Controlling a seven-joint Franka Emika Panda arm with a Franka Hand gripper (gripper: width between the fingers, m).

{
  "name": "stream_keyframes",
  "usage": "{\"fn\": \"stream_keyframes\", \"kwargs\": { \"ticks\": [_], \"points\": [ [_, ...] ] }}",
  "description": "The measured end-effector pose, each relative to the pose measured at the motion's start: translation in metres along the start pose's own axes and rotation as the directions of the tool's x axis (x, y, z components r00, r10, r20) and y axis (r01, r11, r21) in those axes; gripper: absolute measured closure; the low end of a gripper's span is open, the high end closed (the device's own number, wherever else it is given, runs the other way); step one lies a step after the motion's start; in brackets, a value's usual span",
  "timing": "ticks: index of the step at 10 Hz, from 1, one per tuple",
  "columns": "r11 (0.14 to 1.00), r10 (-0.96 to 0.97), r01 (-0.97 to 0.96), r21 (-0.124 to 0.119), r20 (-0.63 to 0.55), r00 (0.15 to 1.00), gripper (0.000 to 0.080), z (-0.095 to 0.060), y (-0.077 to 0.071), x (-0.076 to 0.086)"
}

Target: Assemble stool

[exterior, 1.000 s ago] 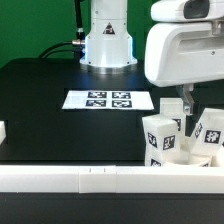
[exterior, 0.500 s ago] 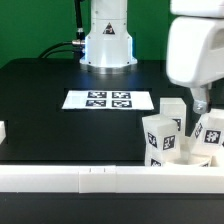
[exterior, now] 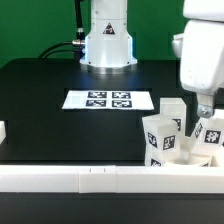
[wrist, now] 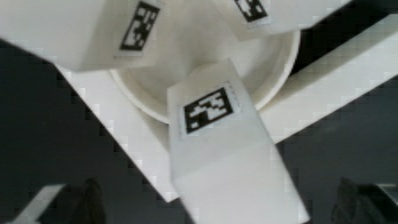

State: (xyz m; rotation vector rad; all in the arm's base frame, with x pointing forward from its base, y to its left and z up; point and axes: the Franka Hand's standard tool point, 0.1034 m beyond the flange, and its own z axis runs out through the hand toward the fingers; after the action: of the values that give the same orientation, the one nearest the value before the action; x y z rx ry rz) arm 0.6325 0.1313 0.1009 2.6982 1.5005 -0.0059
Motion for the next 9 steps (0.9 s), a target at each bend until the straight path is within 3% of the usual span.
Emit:
{"fn": "stream_keyframes", "kwargs": {
  "ticks": [2,3,6,8,9],
  "points": [
    [0.997,-0.076,0.075,0.019,0.021,0.997,0.0150,0.015,0.001,0.002],
    [0.994,-0.108,0.107,0.025,0.035,0.994,0.0150,0.030,0.001,0.009],
    [0.996,-0.085,0.084,0.022,0.032,0.996,0.0159,0.031,0.001,0.009],
    [0.997,-0.070,0.070,0.022,0.032,0.997,0.0471,0.031,0.001,0.008],
    [0.999,-0.038,0.037,0.022,0.032,0.999,0.0471,0.031,0.001,0.008]
  ]
}}
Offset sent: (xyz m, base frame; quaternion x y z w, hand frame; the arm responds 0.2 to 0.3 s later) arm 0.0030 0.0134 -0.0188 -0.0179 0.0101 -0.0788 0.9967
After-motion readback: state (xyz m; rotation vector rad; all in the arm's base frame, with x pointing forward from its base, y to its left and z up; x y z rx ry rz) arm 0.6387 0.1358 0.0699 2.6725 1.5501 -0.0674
